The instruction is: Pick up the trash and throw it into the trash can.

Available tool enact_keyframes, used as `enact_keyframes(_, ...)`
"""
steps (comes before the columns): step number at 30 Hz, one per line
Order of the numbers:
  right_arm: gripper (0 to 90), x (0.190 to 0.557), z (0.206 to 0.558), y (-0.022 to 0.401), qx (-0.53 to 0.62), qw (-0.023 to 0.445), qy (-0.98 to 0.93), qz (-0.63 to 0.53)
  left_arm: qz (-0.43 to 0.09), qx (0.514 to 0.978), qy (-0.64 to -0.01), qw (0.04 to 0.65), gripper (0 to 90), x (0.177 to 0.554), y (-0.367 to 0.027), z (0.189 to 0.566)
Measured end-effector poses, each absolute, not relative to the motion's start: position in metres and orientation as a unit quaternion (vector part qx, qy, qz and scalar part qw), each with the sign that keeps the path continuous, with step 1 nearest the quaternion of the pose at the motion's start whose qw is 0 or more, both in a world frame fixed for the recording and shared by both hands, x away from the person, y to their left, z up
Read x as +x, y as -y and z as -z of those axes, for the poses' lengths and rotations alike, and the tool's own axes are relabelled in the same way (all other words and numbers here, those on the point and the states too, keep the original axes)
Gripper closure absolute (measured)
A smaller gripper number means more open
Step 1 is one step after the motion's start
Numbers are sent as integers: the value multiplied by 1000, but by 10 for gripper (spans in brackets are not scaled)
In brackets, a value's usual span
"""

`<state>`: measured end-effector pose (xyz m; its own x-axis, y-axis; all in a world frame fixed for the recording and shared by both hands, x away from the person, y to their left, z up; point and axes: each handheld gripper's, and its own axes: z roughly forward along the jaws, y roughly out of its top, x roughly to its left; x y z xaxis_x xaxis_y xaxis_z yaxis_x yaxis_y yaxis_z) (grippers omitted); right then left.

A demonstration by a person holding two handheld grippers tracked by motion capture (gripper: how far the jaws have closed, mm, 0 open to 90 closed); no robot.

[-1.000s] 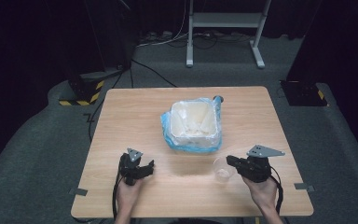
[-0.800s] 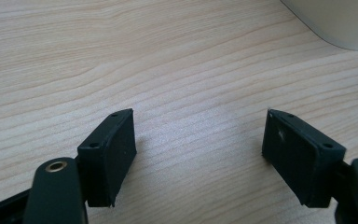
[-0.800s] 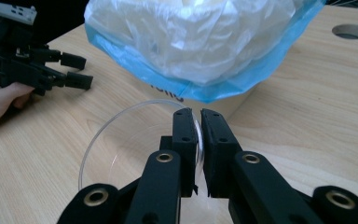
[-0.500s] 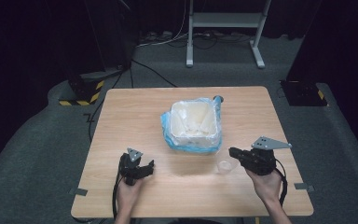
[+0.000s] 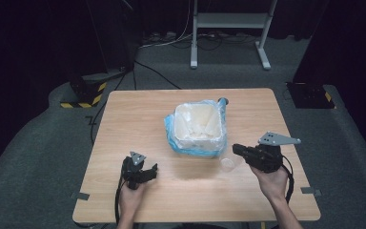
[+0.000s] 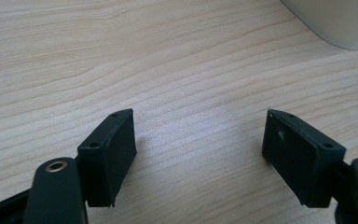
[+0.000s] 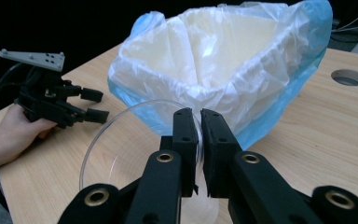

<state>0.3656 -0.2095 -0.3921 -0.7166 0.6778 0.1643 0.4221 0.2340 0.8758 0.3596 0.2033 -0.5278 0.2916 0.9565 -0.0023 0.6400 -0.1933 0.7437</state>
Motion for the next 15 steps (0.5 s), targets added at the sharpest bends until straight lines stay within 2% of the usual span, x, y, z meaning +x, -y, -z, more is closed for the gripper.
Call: enact_keyframes(15, 848, 374, 361, 203, 336, 131, -775, -519, -241, 734, -544, 328, 254, 360, -203, 528)
